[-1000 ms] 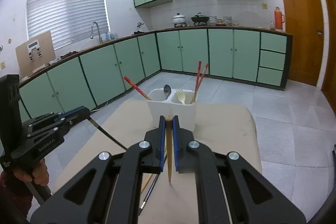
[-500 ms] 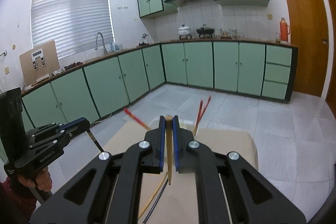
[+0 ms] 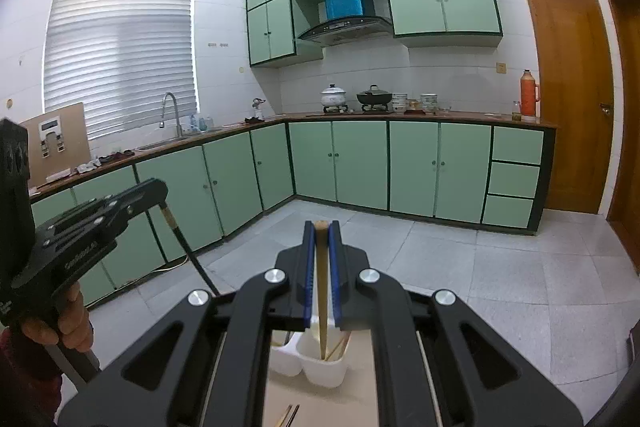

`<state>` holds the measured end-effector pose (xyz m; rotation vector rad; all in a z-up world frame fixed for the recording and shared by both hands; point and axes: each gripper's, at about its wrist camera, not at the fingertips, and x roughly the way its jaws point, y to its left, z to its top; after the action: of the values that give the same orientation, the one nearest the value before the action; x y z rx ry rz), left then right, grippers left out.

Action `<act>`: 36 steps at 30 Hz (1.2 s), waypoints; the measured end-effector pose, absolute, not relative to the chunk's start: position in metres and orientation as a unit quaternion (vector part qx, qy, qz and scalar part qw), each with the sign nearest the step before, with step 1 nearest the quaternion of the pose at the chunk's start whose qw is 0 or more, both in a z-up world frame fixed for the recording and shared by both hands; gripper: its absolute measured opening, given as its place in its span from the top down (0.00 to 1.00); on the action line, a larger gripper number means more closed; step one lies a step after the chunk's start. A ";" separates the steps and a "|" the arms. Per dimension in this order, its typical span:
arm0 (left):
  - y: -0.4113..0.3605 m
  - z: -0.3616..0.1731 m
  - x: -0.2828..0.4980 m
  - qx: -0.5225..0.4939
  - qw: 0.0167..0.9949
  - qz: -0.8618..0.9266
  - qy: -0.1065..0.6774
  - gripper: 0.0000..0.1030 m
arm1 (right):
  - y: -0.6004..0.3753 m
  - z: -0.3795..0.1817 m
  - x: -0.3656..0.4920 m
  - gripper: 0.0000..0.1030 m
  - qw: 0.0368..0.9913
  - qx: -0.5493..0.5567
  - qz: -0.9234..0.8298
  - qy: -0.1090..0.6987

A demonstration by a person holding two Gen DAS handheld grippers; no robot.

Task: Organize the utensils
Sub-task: 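Lift both held chopsticks and carry them into the white holder with both tools, then open the right tool releasing its chopstick while the left tool releases its chopstick into the holder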

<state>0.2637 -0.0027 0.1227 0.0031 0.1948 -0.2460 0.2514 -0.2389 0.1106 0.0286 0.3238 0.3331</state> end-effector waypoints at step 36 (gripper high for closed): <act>0.016 0.033 0.247 -0.006 0.981 -0.089 0.170 0.39 | -0.239 0.014 0.238 0.27 0.977 0.006 0.111 0.181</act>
<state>0.2472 0.0163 0.0330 -0.0114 0.3414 -0.1791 0.2378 -0.2387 0.0139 0.0117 0.3646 0.2241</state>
